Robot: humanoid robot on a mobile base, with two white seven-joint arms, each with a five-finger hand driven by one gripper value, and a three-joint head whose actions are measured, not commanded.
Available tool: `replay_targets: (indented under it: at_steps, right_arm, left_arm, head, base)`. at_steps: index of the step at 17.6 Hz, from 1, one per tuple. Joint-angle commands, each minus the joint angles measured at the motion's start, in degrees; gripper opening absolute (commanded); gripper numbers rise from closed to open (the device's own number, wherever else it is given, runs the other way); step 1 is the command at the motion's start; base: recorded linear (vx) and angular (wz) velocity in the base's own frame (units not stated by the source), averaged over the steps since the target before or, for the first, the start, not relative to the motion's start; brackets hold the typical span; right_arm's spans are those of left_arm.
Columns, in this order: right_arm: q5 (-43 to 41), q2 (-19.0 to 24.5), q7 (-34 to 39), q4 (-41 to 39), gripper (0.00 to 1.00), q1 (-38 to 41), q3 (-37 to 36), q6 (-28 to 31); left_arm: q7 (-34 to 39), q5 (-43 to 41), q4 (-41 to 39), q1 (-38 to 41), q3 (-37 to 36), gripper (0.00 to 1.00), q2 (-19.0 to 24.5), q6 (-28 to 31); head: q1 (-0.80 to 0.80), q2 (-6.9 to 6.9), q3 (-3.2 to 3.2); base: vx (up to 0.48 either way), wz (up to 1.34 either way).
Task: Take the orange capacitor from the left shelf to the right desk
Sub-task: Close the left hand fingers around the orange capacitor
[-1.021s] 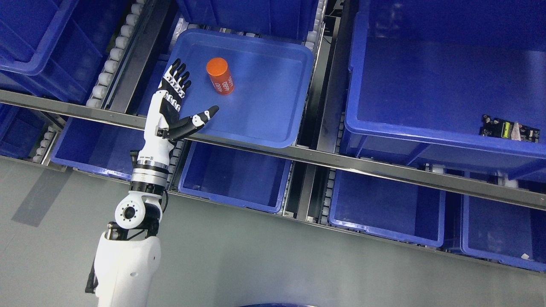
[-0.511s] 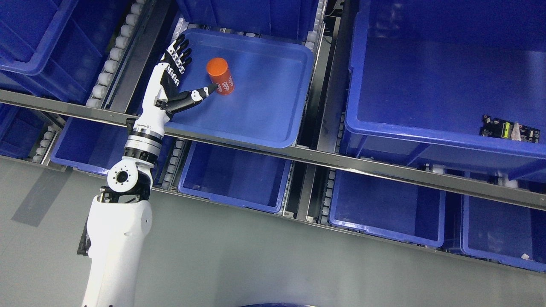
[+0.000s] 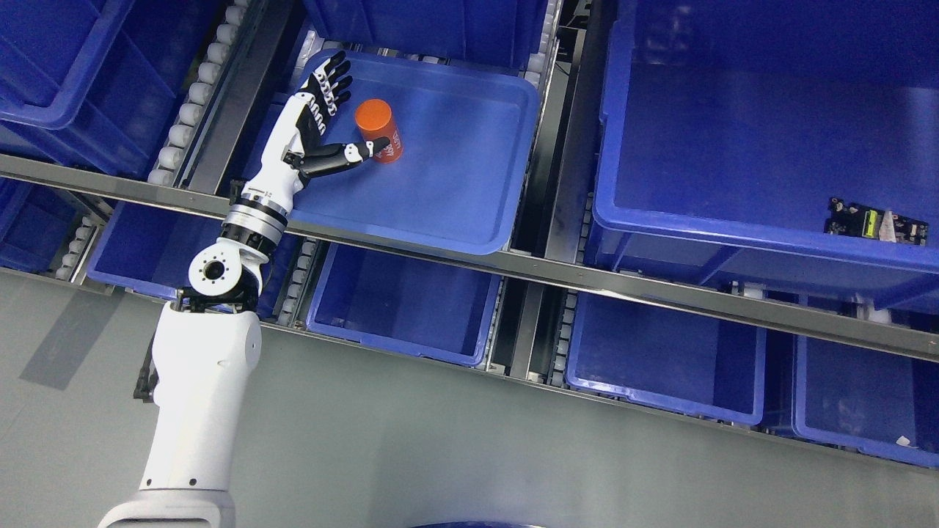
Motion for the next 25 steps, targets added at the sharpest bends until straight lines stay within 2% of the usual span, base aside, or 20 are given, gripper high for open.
replay_targets:
  at_steps: [1,6,9,17,19,23,25]
  right_arm:
    - [0.35,-1.0,0.0,-1.0,1.0,1.32,-0.62,-0.03]
    - [0.35,-1.0,0.0,-1.0,1.0,1.32,-0.62,-0.03]
    - [0.35,-1.0,0.0,-1.0,1.0,1.32,-0.62,-0.03]
    - [0.35,-1.0,0.0,-1.0,1.0,1.32,-0.62,-0.03]
    - [0.35,-1.0,0.0,-1.0,1.0,1.23,-0.62,-0.03]
    - [0.35,-1.0,0.0,-1.0,1.0,1.32,-0.62,-0.03]
    - [0.35,-1.0,0.0,-1.0,1.0,1.23,-0.62,-0.03]
  left_arm:
    - [-0.24,-0.42,8.76,-3.2,-5.16,0.99,-0.83,0.14]
    - [-0.24,-0.51,10.42,-4.88,-6.75,0.98,-2.42,0.14]
    - [-0.24,-0.51,11.13,-5.41,-6.76,0.92,-1.98,0.14]
    - [-0.24,-0.77,12.01,-5.32,-5.88,0.65,-2.06,-0.39]
    - [-0.24,-0.69,12.01,-5.32,-5.18,0.54,-2.33,-1.0]
    - [-0.24,-0.6,12.45,-4.53,-3.16,0.18,-3.12,-6.09]
    - [-0.24,-0.51,13.32,-4.26,-2.36,0.09,-3.17,-8.03]
  head:
    - [0.0,0.0,0.0]
    - [0.0,0.0,0.0]
    - [0.0,0.0,0.0]
    - [0.0,0.0,0.0]
    - [0.0,0.0,0.0]
    - [0.0,0.0,0.0]
    - [0.0,0.0,0.0]
  base:
    - [0.0,0.0]
    - [0.0,0.0]
    - [0.0,0.0]
    - [0.0,0.0]
    - [0.0,0.0]
    - [0.0,0.0]
    - [0.0,0.0]
